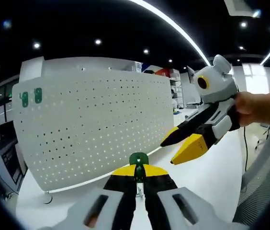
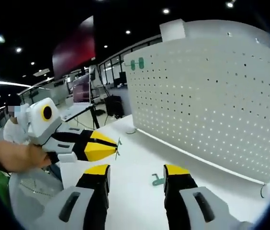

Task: Insert the hook assembly into the mounting plate slot until the hook locks in place.

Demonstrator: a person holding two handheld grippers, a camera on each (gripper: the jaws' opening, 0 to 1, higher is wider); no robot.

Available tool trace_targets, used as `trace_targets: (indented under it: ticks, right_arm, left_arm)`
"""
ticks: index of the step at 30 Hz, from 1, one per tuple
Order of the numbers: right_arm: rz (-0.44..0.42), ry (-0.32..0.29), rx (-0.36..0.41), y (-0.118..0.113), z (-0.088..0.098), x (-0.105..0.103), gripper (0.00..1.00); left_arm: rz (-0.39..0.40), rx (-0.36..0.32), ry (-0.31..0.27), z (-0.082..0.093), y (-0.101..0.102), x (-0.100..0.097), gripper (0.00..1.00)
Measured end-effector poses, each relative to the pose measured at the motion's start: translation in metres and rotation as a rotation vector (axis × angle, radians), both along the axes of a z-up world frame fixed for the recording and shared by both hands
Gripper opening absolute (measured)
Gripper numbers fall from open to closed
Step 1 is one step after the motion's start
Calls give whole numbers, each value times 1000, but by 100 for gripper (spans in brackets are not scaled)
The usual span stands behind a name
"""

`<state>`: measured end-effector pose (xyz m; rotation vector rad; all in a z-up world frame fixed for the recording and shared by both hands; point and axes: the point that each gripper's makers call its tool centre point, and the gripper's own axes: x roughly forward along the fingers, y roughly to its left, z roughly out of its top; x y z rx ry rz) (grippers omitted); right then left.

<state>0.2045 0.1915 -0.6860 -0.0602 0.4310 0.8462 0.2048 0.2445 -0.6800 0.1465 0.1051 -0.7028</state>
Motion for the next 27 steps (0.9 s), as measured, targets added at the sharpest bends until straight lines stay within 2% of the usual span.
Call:
trace_targets:
  ticks: [4, 12, 20, 27]
  right_arm:
    - [-21, -17, 25, -3, 9, -1, 59]
    - [-55, -98, 50, -9, 31, -2, 71]
    - [-67, -139, 62, -17, 48, -9, 74]
    - [-34, -190, 90, -28, 71, -17, 73]
  left_arm:
    - [2, 0, 1, 0, 0, 0, 4]
    - [8, -4, 4, 0, 2, 1, 4]
    - [13, -5, 10, -2, 4, 1, 4]
    - [15, -3, 18, -5, 4, 2, 4]
